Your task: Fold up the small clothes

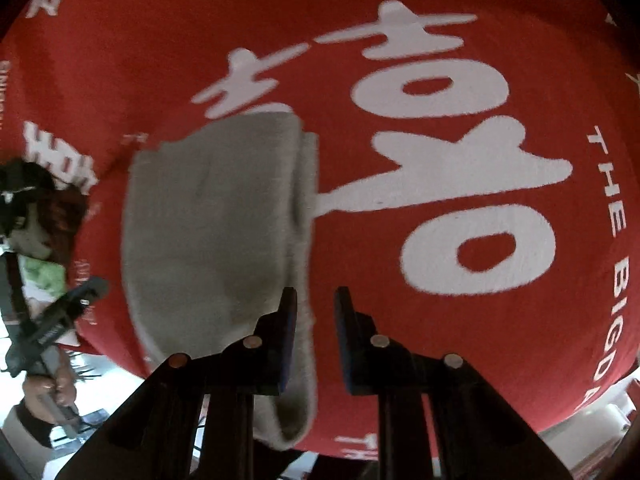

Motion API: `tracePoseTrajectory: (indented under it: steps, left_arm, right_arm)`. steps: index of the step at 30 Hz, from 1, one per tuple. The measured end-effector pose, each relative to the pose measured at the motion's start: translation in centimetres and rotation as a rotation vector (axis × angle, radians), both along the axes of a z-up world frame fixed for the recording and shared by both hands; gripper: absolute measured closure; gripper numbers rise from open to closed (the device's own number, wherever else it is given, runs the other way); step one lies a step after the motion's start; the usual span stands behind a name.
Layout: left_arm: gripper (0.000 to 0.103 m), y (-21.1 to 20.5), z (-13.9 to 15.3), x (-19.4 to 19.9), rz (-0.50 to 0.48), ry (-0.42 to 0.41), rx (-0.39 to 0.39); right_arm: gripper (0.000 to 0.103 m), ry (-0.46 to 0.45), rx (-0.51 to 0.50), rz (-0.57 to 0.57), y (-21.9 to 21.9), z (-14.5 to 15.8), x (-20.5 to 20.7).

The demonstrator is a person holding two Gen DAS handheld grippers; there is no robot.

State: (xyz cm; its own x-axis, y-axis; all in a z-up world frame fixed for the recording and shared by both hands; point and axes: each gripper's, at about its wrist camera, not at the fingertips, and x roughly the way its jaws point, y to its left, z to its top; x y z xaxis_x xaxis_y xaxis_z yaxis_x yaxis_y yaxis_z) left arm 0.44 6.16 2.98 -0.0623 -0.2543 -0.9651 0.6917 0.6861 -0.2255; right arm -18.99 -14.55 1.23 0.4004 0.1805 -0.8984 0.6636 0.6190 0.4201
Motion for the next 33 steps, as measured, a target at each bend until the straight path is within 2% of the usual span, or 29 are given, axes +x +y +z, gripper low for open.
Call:
tracePoseTrajectory:
  steps: [3,5,9,12,14,16,20,27,33]
  left_arm:
    - [0.047,-1.7,-1.2,-2.0,-0.008,0.041,0.010]
    - [0.047,-2.3,-2.5,-3.0,-0.006,0.065,0.034]
    - [0.047,-2.7,-3.8,-4.3,-0.031,-0.001,0.088]
    - [0.047,-2.6,-3.9,-4.3,-0.039,-0.004,0.086]
    - [0.047,-2.6,-3.9,-4.1,-0.039,0.000,0.089]
    - [0.047,-2.5,-3.9,-4.0,-0.032,0.004,0.090]
    - [0.047,-2.6,-3.9,-4.1,-0.020,0.003,0.104]
    - [0.047,-2.2,-3.3,-4.3,0.004,0.025,0.137]
    - [0.047,-1.2,-1.0,-4.3,0.026,0.031,0.136]
  right_arm:
    - [0.082,-0.063,0.025,0.024,2.0,1.1,1.2]
    - [0.082,-0.070,0.038,0.059,3.6,0.8,2.3]
    - [0.082,-0.003,0.022,0.130,6.2,-1.6,3.9]
    - [0.083,0.109,-0.004,0.137,6.6,-4.7,3.9]
    - [0.085,0.090,0.031,0.090,6.0,-5.9,3.2]
    - [0.085,0.083,0.037,0.089,5.9,-5.9,3.1]
    - [0.085,0.111,-0.017,0.140,6.5,-5.5,3.6]
    - [0.083,0.163,0.007,0.084,7.1,-5.1,3.2]
    - [0.081,0.207,0.030,0.055,7.2,-3.7,1.8]
